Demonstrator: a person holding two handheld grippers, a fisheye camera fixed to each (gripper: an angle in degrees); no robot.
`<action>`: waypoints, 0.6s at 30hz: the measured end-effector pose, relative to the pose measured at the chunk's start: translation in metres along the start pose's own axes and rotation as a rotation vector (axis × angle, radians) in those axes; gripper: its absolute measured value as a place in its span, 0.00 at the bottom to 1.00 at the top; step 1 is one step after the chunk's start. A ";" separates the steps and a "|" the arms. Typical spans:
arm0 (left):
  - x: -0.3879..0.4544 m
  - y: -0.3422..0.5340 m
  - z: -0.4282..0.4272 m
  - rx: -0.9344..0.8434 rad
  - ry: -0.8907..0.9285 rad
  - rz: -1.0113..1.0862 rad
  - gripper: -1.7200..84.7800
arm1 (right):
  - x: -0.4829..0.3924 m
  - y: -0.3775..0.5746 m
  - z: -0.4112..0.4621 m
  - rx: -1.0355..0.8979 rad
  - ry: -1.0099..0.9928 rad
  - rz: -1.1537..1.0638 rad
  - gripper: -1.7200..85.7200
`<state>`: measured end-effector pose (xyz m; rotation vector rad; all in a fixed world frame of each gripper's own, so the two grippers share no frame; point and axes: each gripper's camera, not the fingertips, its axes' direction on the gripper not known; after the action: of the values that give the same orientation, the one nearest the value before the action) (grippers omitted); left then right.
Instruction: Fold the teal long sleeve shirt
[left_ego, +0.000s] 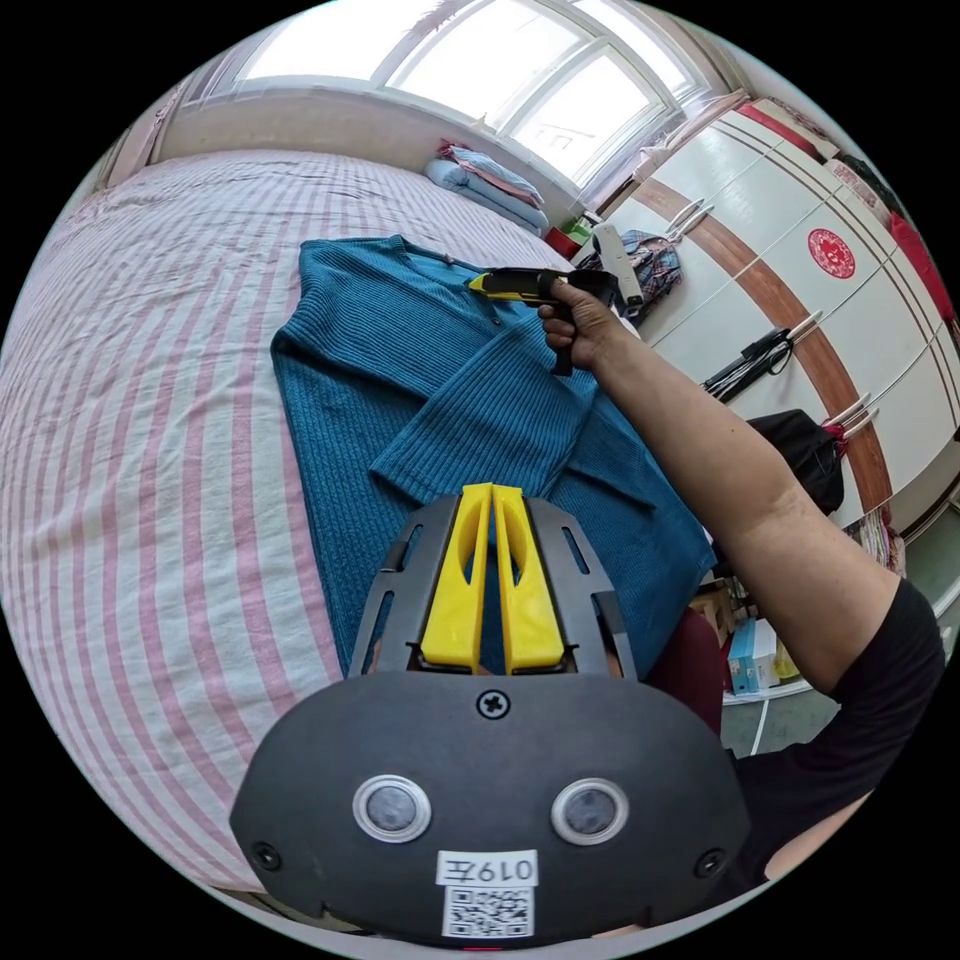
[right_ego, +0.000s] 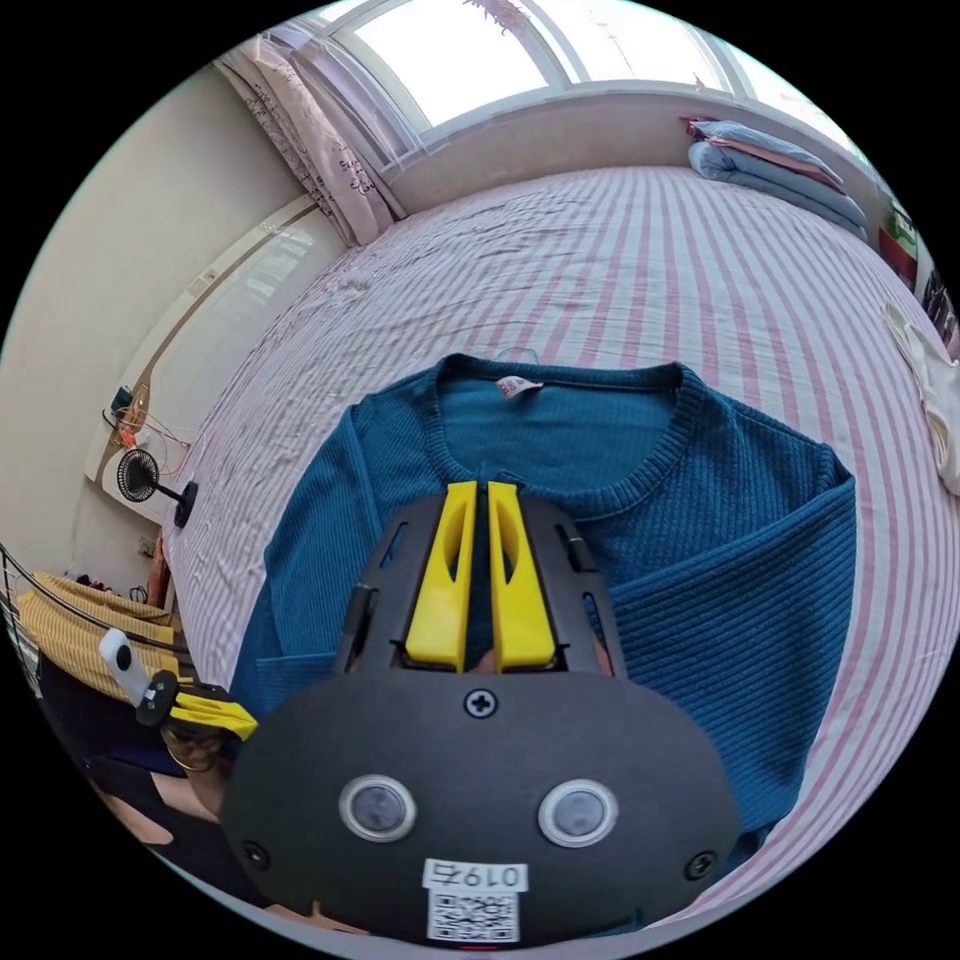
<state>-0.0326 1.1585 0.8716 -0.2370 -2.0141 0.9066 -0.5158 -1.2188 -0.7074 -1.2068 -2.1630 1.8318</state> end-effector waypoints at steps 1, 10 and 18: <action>0.001 0.000 0.001 -0.001 0.004 0.000 0.03 | -0.004 0.000 -0.003 0.010 0.005 -0.005 0.02; 0.004 -0.002 0.003 -0.003 0.018 -0.001 0.03 | -0.044 -0.010 -0.002 -0.014 0.131 -0.057 0.03; 0.005 -0.002 0.003 0.004 0.023 -0.004 0.03 | -0.105 -0.016 0.001 -0.027 0.353 -0.221 0.07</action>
<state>-0.0375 1.1579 0.8746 -0.2406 -1.9911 0.9012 -0.4515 -1.2810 -0.6497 -1.1397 -2.0321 1.3884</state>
